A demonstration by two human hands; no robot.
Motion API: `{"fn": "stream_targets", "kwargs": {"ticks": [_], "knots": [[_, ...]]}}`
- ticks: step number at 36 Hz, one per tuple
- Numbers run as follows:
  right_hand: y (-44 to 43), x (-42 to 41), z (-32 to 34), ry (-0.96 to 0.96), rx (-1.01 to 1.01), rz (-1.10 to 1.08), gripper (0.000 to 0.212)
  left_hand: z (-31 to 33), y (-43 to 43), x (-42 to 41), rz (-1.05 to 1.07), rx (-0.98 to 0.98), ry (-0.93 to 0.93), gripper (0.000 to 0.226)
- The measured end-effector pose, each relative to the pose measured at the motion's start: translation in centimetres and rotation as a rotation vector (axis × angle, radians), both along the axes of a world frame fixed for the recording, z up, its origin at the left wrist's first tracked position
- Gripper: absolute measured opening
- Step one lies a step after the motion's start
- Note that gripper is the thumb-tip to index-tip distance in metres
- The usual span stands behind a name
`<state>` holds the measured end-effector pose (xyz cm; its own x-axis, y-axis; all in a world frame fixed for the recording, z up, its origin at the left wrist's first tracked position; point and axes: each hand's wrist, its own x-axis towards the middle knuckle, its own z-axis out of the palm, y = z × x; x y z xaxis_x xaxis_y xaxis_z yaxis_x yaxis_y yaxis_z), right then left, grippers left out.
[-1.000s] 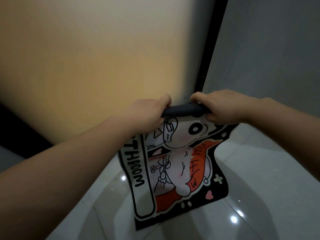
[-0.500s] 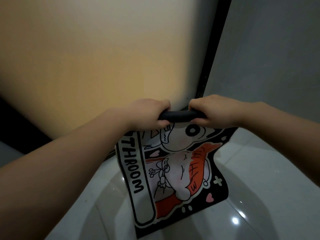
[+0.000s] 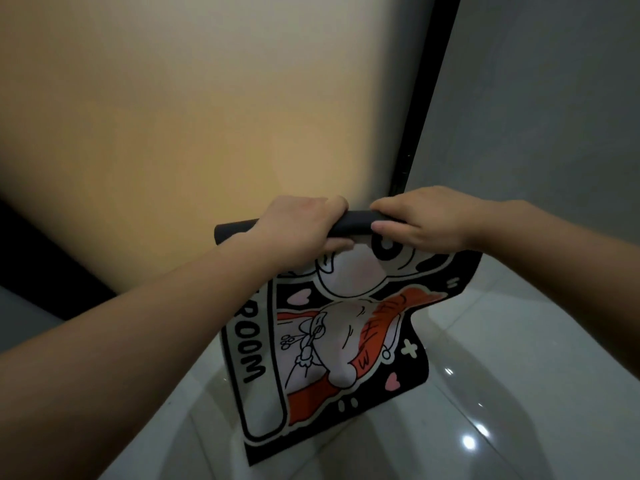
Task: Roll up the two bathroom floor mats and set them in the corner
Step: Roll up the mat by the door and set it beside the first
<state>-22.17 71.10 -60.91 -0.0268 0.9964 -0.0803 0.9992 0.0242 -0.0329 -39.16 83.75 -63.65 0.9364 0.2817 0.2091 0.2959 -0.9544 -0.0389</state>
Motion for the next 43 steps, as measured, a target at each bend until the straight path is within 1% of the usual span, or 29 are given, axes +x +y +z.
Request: {"fn": "stream_targets", "kwargs": {"ticks": [2, 4, 6, 8, 10, 12, 14, 16, 18, 20, 22, 23, 24, 26, 27, 29, 31, 34, 35, 37, 38, 40, 42, 43], "knots": [[0.1, 0.3, 0.2, 0.034, -0.03, -0.011, 0.039, -0.3, -0.1, -0.1, -0.03, 0.018, -0.028, 0.042], [0.2, 0.4, 0.2, 0.03, -0.038, -0.012, 0.036, -0.4, -0.1, -0.2, -0.064, 0.021, -0.034, 0.038], [0.1, 0.3, 0.1, -0.002, -0.038, -0.009, 0.035, -0.2, -0.1, -0.2, -0.069, -0.017, 0.016, 0.036], [-0.2, 0.0, -0.3, -0.051, 0.006, 0.023, 0.033, 0.3, 0.1, -0.2, -0.028, -0.081, 0.122, 0.039], [-0.5, -0.3, -0.7, -0.164, 0.109, 0.106, 0.033, 1.1, 0.4, -0.1, 0.035, -0.196, 0.238, 0.044], [-0.6, -0.6, -0.9, -0.26, 0.218, 0.212, 0.033, 1.4, 0.5, -0.2, 0.074, -0.378, 0.29, 0.042], [-0.7, -0.8, -0.7, -0.284, 0.274, 0.27, 0.029, 1.3, 0.6, -0.2, 0.09, -0.535, 0.293, 0.032], [-0.7, -1.0, -0.5, -0.284, 0.3, 0.268, 0.025, 1.1, 0.5, -0.1, 0.101, -0.601, 0.291, 0.024], [-0.6, -1.2, -0.6, -0.278, 0.268, 0.208, 0.026, 0.9, 0.1, 0.2, 0.099, -0.539, 0.283, 0.022], [-0.4, -1.3, -0.6, -0.26, 0.211, 0.128, 0.031, 0.7, -0.5, 0.4, 0.093, -0.369, 0.256, 0.022], [-0.2, -1.2, -0.6, -0.207, 0.095, 0.043, 0.042, 0.3, -1.0, 0.5, 0.077, -0.19, 0.195, 0.022], [-0.2, -1.0, -0.4, -0.141, -0.002, -0.008, 0.048, 0.1, -1.2, 0.5, 0.062, -0.115, 0.159, 0.021], [-0.1, -0.8, -0.2, -0.021, -0.112, -0.066, 0.052, -0.1, -1.3, 0.5, 0.047, -0.055, 0.124, 0.02], [-0.1, -0.4, -0.1, 0.266, -0.293, -0.159, 0.049, -0.3, -1.5, 0.4, 0.019, 0.014, 0.056, 0.021], [-0.1, -0.2, -0.3, 0.359, -0.333, -0.177, 0.045, -0.4, -1.6, 0.4, 0.009, 0.036, 0.029, 0.021], [-0.2, 0.0, -0.7, 0.417, -0.322, -0.186, 0.038, -0.6, -1.8, 0.4, -0.008, 0.08, 0.006, 0.018], [0.0, 0.1, -1.2, 0.376, -0.263, -0.194, 0.032, -0.8, -2.0, 0.5, -0.012, 0.107, 0.008, 0.019], [0.1, -0.3, -1.7, 0.266, -0.149, -0.193, 0.025, -0.6, -1.7, 0.5, 0.012, 0.096, 0.038, 0.027], [0.1, -0.5, -1.8, 0.207, -0.096, -0.176, 0.024, -0.5, -1.5, 0.5, 0.014, 0.082, 0.057, 0.029], [0.0, -0.9, -1.9, 0.027, 0.022, -0.109, 0.026, -0.2, -1.1, 0.4, 0.014, 0.033, 0.104, 0.033], [0.0, -1.1, -2.0, -0.072, 0.083, -0.07, 0.028, -0.1, -1.0, 0.3, 0.018, -0.013, 0.134, 0.037], [-0.2, -1.3, -1.9, -0.22, 0.182, 0.01, 0.027, 0.3, -1.1, 0.1, 0.05, -0.207, 0.203, 0.05], [-0.4, -1.5, -2.0, -0.29, 0.249, 0.109, 0.024, 0.4, -1.1, -0.1, 0.093, -0.449, 0.239, 0.062], [-0.5, -1.6, -2.0, -0.312, 0.274, 0.163, 0.022, 0.4, -1.0, -0.2, 0.102, -0.528, 0.242, 0.064]]}}
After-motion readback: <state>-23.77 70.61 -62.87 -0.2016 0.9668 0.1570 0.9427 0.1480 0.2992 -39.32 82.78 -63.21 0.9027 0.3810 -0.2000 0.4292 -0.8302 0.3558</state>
